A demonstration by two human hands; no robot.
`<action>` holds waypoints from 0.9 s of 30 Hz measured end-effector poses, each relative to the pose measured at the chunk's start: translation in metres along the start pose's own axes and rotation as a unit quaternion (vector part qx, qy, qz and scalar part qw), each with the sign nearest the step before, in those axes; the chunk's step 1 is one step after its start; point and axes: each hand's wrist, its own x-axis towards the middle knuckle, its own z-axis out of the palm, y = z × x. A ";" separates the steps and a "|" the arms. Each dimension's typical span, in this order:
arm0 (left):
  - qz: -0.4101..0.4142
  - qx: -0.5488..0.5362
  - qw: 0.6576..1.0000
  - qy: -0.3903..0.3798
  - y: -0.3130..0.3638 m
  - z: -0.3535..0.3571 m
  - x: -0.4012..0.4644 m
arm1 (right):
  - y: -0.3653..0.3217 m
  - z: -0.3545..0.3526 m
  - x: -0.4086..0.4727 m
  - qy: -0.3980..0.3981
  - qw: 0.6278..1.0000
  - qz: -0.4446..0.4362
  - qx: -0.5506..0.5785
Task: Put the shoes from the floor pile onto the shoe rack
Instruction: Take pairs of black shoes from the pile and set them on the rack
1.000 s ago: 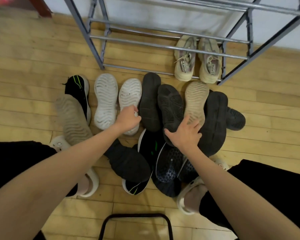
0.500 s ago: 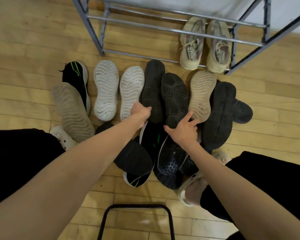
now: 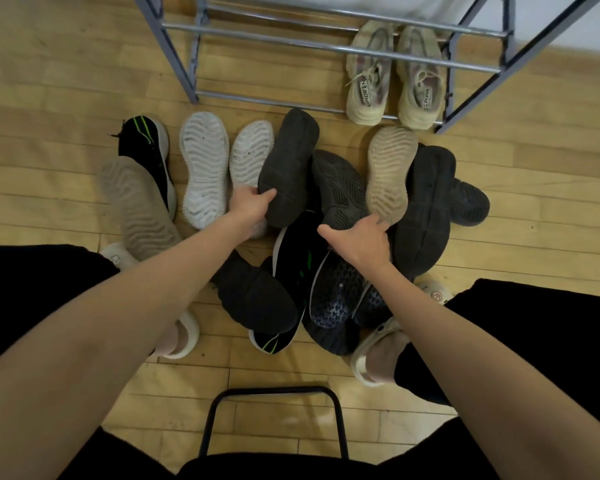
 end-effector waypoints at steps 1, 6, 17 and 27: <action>-0.001 0.004 1.000 0.005 0.000 -0.007 0.000 | 0.001 0.000 -0.004 0.007 1.000 0.001 -0.002; -0.048 0.069 0.996 -0.003 -0.008 -0.031 -0.006 | 0.012 0.006 -0.021 0.064 0.998 -0.009 0.026; -0.061 -0.092 0.970 -0.216 0.011 0.022 -0.056 | 0.027 0.017 -0.055 0.151 0.976 -0.146 0.058; 0.010 -0.124 0.950 -0.286 0.018 0.047 -0.064 | 0.059 0.004 -0.042 0.118 0.968 -0.212 0.068</action>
